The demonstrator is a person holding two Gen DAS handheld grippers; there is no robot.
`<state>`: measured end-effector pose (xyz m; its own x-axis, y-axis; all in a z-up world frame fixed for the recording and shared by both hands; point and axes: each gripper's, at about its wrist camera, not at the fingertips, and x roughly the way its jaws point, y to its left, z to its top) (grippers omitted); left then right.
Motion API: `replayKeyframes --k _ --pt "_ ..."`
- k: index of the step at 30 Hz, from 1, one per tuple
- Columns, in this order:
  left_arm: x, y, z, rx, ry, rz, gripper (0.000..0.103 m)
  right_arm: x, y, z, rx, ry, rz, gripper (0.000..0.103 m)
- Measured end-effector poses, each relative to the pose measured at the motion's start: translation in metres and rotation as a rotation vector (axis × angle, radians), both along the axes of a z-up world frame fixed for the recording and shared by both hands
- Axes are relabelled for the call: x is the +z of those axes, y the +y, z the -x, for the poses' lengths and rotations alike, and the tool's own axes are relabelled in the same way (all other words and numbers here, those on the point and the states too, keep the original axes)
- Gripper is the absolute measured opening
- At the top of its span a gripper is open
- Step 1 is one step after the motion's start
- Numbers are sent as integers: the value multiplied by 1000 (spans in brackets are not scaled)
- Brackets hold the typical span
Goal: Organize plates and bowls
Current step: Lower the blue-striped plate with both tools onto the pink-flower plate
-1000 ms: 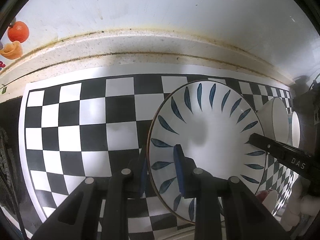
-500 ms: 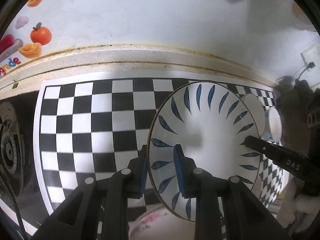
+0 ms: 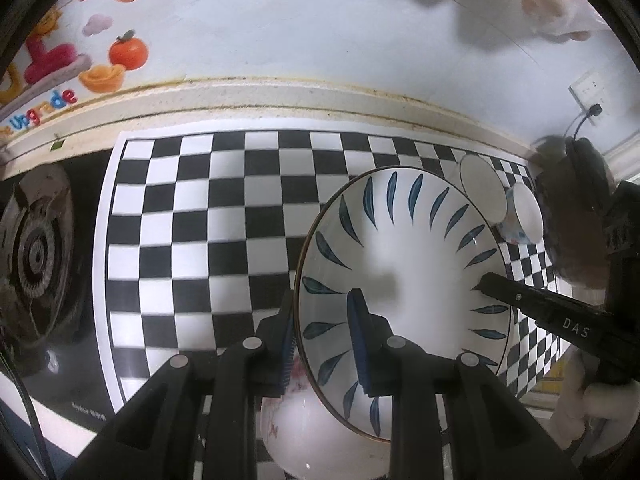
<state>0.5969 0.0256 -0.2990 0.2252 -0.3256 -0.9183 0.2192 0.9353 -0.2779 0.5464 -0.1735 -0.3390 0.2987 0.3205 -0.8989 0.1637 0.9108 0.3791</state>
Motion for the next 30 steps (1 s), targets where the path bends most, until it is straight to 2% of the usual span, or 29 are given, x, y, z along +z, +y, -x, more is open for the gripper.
replayKeyframes --k 7,17,30 --pt "-9 6 36 -16 15 -11 22 -8 9 43 10 9 5 12" --pt "-36 9 74 -25 77 -21 22 -37 15 92 28 60 4 12" --pt "-85 3 93 -62 168 -89 22 -78 22 106 49 131 28 12"
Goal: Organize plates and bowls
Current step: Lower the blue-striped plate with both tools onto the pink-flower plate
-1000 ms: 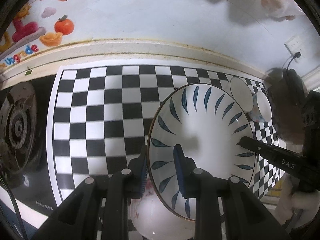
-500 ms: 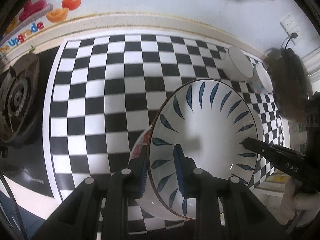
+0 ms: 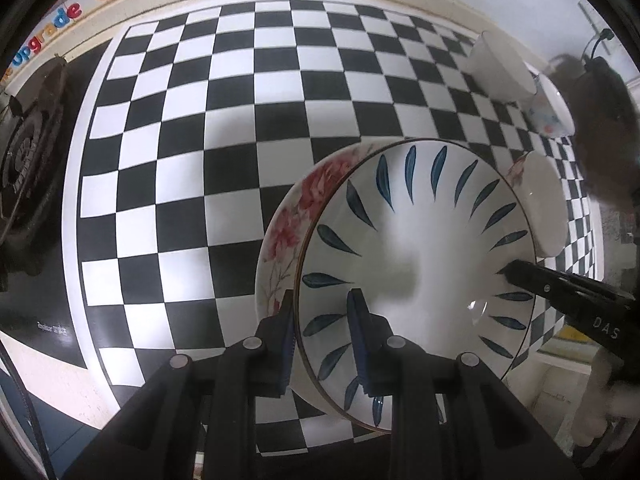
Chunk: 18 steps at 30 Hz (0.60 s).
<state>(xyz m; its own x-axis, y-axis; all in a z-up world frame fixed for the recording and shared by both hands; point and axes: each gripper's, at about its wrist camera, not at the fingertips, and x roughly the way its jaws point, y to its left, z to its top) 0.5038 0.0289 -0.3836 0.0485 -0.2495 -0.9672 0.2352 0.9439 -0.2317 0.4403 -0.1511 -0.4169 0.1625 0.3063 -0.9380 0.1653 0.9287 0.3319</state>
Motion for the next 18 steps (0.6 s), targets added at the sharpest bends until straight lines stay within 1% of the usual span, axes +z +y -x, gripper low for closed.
replayKeyframes --k 2,8,18 --pt "-4 -1 0 -4 7 -8 22 -4 0 -2 1 4 6 11" --pt "-16 -11 -2 -28 14 -65 22 -13 5 -9 17 22 33 11" --pt "-18 -14 -4 -25 10 -93 22 -15 10 -14 34 26 67 12"
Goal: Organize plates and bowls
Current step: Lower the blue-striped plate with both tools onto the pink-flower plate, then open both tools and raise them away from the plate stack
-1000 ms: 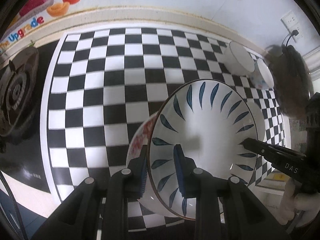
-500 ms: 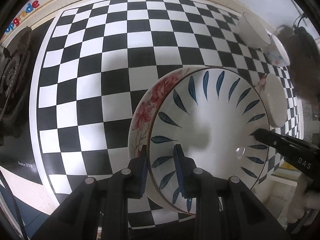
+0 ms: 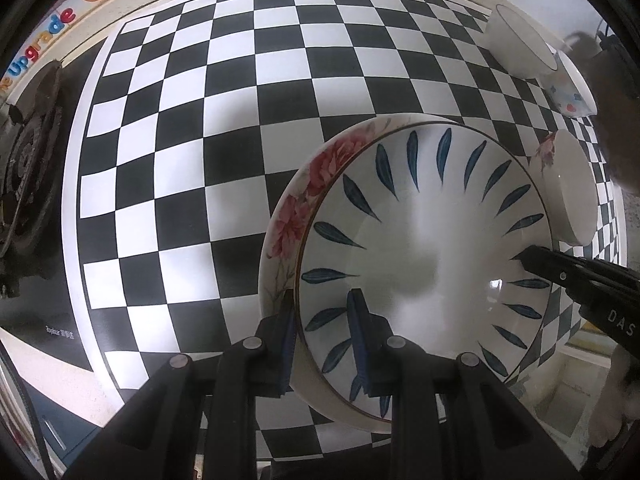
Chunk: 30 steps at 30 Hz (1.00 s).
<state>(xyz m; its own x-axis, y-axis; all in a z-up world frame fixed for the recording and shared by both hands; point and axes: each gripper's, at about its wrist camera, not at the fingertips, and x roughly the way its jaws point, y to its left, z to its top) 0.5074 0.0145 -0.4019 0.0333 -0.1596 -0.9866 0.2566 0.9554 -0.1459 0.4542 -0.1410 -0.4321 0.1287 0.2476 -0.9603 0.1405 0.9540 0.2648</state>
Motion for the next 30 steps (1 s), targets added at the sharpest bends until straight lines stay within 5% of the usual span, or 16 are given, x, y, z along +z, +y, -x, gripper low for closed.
replayKeyframes --k 18,30 --pt "4 -7 1 18 40 -48 22 -1 -1 -6 -20 75 -19 14" --pt "9 -16 14 34 36 -56 22 23 5 -7 5 40 47 14"
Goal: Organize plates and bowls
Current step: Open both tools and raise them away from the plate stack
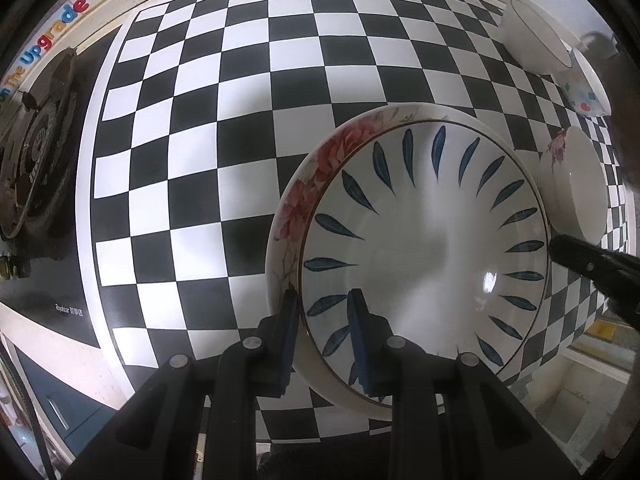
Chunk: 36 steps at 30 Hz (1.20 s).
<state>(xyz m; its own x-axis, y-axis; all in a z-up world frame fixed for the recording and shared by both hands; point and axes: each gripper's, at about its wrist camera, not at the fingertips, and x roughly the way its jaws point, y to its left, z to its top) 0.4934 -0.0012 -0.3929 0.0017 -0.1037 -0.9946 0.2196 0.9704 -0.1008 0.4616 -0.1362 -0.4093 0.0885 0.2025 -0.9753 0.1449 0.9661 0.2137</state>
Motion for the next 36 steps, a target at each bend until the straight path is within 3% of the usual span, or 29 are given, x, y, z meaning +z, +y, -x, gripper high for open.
replayKeyframes --k 4,9,22,35,36 --pt "5 2 7 6 -12 0 22 14 7 1 26 -32 46 14" --pt "31 5 19 30 -64 0 23 36 16 16 44 -73 99 14" --pt "121 22 56 60 -190 64 23 114 22 79 -8 -181 104 14" --pt "167 15 81 18 -277 133 23 172 32 114 -13 -265 122 14" --pt "170 13 81 16 -283 139 23 172 30 115 -15 -266 124 22"
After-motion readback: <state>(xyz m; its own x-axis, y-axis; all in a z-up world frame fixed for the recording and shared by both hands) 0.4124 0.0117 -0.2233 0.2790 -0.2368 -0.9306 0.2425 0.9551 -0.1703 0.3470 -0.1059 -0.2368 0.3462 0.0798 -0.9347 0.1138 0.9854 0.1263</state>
